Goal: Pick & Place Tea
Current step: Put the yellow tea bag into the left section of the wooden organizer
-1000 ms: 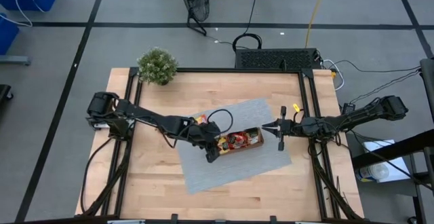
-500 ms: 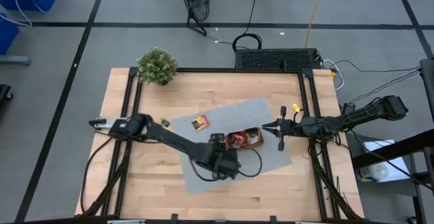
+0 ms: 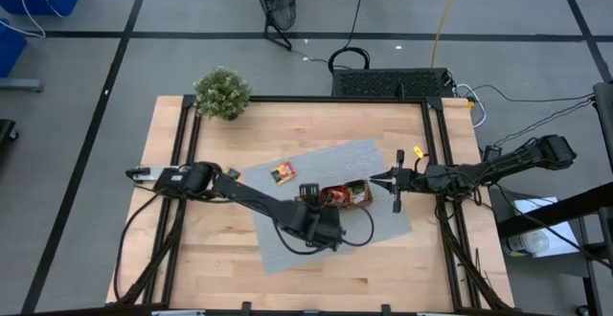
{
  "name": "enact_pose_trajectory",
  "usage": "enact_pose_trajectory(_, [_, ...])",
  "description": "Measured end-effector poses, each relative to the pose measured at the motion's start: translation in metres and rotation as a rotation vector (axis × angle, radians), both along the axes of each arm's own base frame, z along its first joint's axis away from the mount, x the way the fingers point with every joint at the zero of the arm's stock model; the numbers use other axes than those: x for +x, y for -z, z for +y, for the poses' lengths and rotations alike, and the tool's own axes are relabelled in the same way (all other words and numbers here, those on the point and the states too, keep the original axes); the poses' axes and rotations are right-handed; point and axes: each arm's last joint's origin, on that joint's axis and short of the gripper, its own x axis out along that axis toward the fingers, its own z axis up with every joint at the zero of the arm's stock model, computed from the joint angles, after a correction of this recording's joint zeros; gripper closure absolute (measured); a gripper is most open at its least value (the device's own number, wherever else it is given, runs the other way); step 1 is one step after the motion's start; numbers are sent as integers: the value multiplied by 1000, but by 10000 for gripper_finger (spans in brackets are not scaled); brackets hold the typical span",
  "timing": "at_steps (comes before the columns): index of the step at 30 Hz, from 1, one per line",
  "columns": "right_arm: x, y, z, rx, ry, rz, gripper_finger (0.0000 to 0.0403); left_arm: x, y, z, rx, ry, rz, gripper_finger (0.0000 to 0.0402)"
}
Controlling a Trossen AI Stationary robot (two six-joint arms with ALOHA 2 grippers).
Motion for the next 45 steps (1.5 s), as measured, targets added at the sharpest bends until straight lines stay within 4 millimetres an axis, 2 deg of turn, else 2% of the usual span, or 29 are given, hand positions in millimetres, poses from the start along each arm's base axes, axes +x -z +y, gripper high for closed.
enact_pose_trajectory(4, [0,0,0,0,0,0,385,0,1,1,-11,-11,1,261])
enact_pose_trajectory(11, [0,0,0,0,0,0,385,2,2,8,-102,-58,8,374])
enact_pose_trajectory(13, [0,0,0,0,-1,0,385,3,2,10,-123,-60,15,393])
enact_pose_trajectory(16, [0,0,0,0,-1,0,385,3,2,11,-117,-45,22,397])
enact_pose_trajectory(19, [0,0,0,0,0,1,385,0,-6,9,-105,-18,16,398])
enact_pose_trajectory(27, [0,0,0,0,0,2,385,-19,-61,-6,-5,-8,-162,400])
enact_pose_trajectory(30, [0,0,0,0,-1,3,385,-24,-70,-11,-88,-55,-212,399])
enact_pose_trajectory(33, [0,0,0,0,-1,2,385,-21,-69,-9,-228,-176,-253,377])
enact_pose_trajectory(36, [0,0,0,0,-1,0,385,-10,-58,-1,-317,-168,-221,328])
enact_pose_trajectory(41, [0,-1,0,2,-1,-7,385,-1,-28,10,-272,-131,-111,220])
enact_pose_trajectory(45, [0,-1,0,3,-1,-10,385,0,-16,17,-238,-189,-75,157])
